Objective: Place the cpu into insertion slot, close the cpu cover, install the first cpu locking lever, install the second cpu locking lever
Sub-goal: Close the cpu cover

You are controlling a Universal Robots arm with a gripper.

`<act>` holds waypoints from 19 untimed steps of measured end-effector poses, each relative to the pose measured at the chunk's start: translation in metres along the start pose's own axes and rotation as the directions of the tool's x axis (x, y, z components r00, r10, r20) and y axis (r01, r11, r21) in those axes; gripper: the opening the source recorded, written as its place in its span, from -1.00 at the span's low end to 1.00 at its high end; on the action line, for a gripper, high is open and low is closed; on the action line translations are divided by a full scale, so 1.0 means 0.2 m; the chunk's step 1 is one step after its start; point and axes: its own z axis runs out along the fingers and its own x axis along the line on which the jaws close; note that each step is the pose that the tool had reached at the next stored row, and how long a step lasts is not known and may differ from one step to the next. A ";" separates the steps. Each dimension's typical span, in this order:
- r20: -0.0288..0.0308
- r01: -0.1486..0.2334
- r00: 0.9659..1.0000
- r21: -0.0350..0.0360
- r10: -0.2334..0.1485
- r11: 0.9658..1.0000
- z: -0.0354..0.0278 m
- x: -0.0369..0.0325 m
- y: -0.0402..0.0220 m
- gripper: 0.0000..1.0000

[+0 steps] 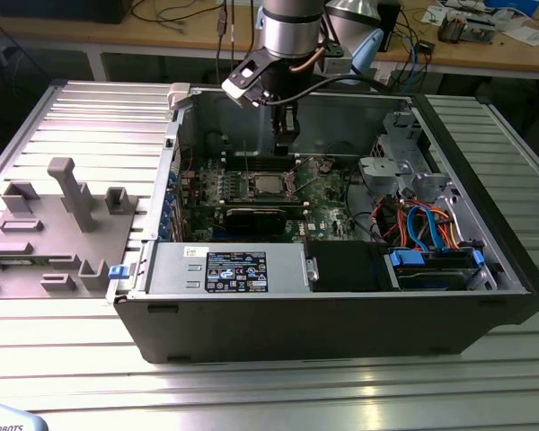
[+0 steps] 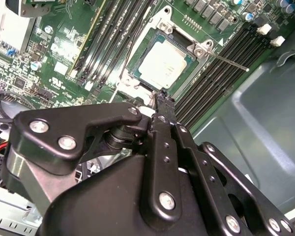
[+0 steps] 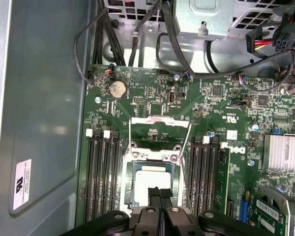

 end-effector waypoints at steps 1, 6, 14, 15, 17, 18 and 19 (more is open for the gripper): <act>0.000 0.000 1.000 0.000 0.000 1.000 0.000 0.000 0.002 -0.79; 0.000 0.000 1.000 0.000 0.000 1.000 0.000 -0.001 0.012 -0.79; 0.000 0.000 1.000 0.000 0.000 1.000 0.001 -0.003 0.035 -0.79; 0.000 0.000 1.000 0.000 0.000 1.000 0.001 -0.003 0.042 -0.79; 0.000 0.000 1.000 0.000 0.000 1.000 0.001 -0.004 0.051 -0.79; 0.000 0.000 1.000 0.000 0.000 1.000 0.002 -0.004 0.058 -0.79; 0.000 0.000 1.000 0.000 0.000 1.000 0.002 -0.005 0.064 -0.79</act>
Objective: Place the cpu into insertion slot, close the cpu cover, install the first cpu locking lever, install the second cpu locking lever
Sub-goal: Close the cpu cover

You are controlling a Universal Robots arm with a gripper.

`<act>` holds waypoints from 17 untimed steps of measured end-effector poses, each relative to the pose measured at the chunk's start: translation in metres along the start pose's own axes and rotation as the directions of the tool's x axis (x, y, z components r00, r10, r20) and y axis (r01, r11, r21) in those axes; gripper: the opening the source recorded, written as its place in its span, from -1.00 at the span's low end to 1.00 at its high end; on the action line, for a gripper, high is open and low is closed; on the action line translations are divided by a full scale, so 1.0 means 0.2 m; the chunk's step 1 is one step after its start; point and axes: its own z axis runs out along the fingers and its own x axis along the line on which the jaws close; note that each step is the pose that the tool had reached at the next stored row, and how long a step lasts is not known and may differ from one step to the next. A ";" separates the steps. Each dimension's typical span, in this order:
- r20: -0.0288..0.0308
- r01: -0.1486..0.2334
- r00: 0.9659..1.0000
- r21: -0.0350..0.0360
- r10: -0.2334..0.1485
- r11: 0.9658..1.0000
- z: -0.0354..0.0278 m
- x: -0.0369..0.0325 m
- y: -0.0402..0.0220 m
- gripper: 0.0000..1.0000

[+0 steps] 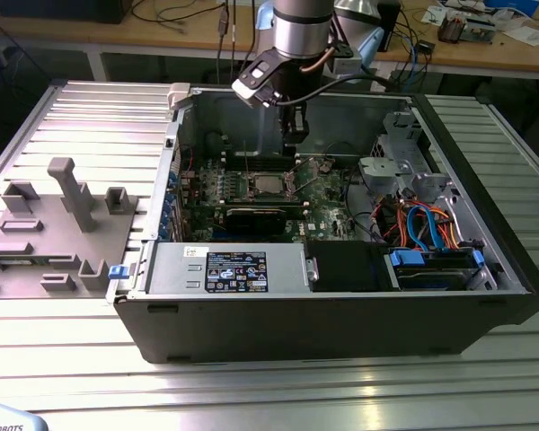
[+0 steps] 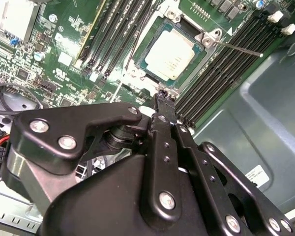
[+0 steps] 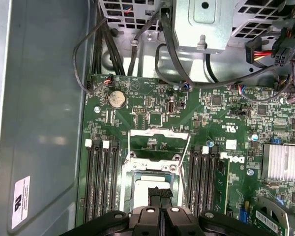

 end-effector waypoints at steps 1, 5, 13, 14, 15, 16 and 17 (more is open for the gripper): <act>0.000 0.000 1.000 0.000 0.000 1.000 0.000 0.000 0.004 -0.79; 0.000 0.000 1.000 0.000 0.000 1.000 0.000 -0.001 0.020 -0.79; 0.000 0.000 1.000 0.000 0.000 1.000 0.001 -0.004 0.054 -0.79; 0.000 0.000 1.000 0.000 0.000 1.000 0.001 -0.004 0.060 -0.79; 0.000 0.000 1.000 0.000 0.000 1.000 0.002 -0.005 0.064 -0.79; 0.000 0.000 1.000 0.000 0.000 1.000 0.002 -0.005 0.067 -0.79; 0.000 0.000 1.000 0.000 0.000 1.000 0.002 -0.005 0.070 -0.79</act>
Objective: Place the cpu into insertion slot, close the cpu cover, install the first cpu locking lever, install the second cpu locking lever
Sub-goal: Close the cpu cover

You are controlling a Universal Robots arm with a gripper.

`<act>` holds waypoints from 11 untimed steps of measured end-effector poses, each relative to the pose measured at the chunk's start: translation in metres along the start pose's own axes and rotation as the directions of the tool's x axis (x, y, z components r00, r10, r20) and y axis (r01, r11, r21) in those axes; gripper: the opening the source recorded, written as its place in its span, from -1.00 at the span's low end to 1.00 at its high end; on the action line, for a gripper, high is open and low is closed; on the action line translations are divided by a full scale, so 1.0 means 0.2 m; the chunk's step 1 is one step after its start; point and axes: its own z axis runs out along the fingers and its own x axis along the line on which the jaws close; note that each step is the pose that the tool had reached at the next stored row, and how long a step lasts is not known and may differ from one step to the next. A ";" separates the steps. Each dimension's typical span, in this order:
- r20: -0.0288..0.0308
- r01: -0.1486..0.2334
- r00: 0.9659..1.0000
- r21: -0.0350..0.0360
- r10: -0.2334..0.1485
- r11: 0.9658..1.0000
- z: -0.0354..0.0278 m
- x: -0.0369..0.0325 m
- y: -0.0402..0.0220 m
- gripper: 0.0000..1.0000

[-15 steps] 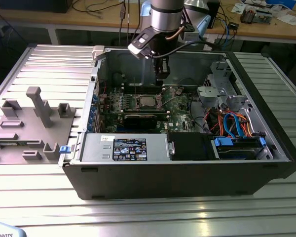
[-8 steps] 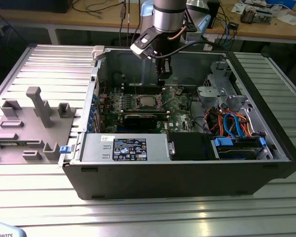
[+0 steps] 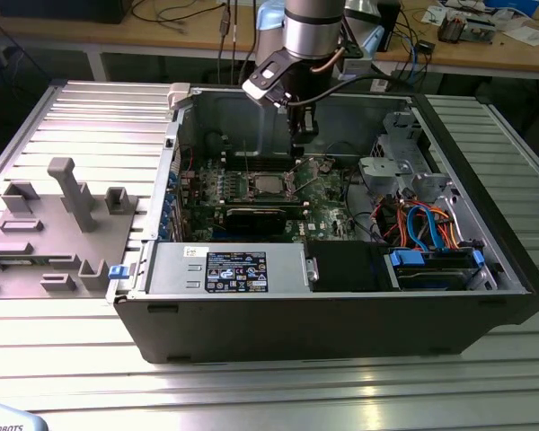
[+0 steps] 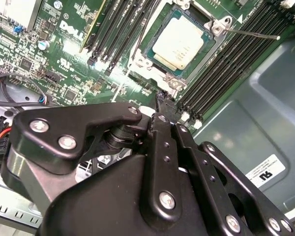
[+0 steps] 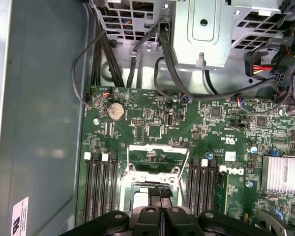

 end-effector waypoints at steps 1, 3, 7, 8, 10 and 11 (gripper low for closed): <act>0.000 0.000 1.000 0.000 0.000 1.000 0.000 0.000 0.003 -0.79; 0.000 0.000 1.000 0.000 0.000 1.000 0.000 -0.001 0.011 -0.79; 0.000 0.000 1.000 0.000 0.000 1.000 0.001 -0.002 0.023 -0.79; 0.000 0.000 1.000 0.000 0.000 1.000 0.001 -0.002 0.026 -0.79; 0.000 0.000 1.000 0.000 0.000 1.000 0.001 -0.002 0.031 -0.79; 0.000 0.000 1.000 0.000 0.000 1.000 0.001 -0.002 0.035 -0.79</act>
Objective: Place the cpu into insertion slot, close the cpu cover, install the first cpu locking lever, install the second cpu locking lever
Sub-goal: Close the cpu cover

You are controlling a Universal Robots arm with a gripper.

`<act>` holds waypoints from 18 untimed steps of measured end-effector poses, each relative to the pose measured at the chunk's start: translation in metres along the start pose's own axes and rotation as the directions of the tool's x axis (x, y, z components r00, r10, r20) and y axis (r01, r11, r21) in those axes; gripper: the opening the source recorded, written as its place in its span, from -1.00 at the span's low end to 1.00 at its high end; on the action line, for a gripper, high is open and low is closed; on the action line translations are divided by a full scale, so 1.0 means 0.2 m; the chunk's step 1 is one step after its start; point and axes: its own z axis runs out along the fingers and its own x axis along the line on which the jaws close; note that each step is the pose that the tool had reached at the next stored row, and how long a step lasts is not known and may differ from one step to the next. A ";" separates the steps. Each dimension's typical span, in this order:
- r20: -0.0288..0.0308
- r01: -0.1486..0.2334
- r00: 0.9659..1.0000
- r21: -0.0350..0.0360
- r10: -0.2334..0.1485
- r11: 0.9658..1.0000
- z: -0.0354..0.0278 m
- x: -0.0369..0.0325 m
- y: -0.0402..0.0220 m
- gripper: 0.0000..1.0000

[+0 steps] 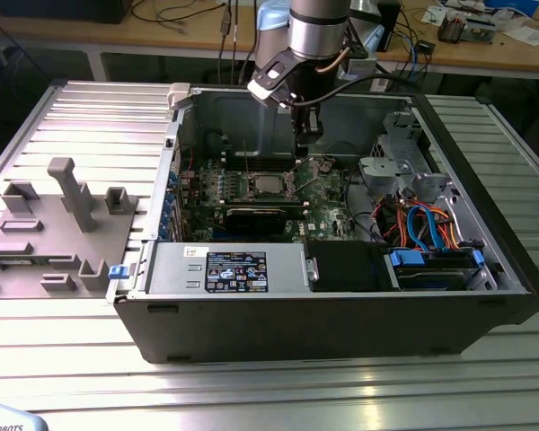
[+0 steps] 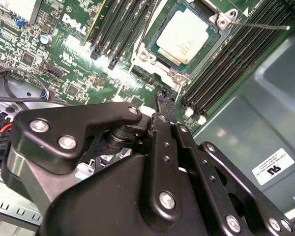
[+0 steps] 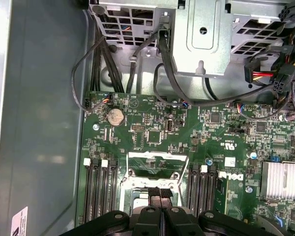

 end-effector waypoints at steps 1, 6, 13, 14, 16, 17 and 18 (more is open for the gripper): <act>0.000 0.000 1.000 0.000 0.000 1.000 0.000 0.000 0.004 -0.79; 0.000 0.000 1.000 0.000 0.000 1.000 0.001 -0.001 0.018 -0.79; 0.000 0.000 1.000 0.000 0.000 1.000 0.002 -0.003 0.037 -0.79; 0.000 0.000 1.000 0.000 0.000 1.000 0.002 -0.003 0.039 -0.79; 0.000 0.000 1.000 0.000 0.000 1.000 0.002 -0.003 0.043 -0.79; 0.000 0.000 1.000 0.000 0.000 1.000 0.003 -0.003 0.047 -0.79; 0.000 0.000 1.000 0.000 0.000 1.000 0.003 -0.004 0.050 -0.79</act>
